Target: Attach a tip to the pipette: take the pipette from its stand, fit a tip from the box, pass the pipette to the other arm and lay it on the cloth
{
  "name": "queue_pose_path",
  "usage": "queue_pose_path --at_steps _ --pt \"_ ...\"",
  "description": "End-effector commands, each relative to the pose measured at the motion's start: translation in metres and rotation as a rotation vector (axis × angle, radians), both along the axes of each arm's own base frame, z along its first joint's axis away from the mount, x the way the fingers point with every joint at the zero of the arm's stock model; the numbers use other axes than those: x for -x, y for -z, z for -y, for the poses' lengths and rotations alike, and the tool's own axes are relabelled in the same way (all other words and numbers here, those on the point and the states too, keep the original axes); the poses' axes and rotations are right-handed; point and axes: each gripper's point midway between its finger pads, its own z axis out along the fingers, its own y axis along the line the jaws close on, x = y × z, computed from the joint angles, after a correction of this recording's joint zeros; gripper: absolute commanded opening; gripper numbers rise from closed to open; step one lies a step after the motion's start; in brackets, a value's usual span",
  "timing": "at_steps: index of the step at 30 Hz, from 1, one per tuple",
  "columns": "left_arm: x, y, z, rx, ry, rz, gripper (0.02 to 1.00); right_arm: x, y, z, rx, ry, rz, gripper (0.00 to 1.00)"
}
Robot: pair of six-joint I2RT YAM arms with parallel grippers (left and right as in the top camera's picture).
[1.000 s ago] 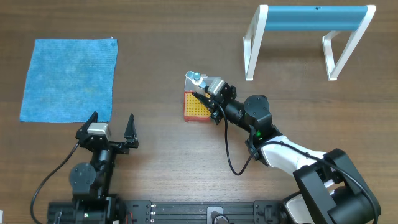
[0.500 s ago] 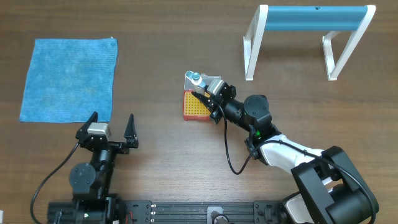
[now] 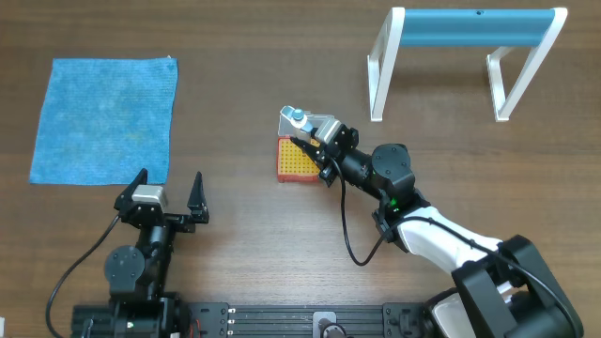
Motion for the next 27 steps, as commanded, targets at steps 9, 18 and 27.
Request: queue_pose_path --at_steps 9,18,27 --pt "0.0 0.002 0.0 0.008 -0.004 -0.006 0.996 0.003 -0.054 0.001 -0.057 -0.005 0.125 0.077" --pt "0.0 0.002 0.0 0.008 -0.004 -0.006 0.996 0.01 -0.121 0.013 -0.183 -0.033 0.117 0.077" --pt "0.0 0.002 0.0 0.008 -0.004 -0.006 0.998 0.026 -0.162 0.008 -0.209 -0.138 -0.02 0.077"
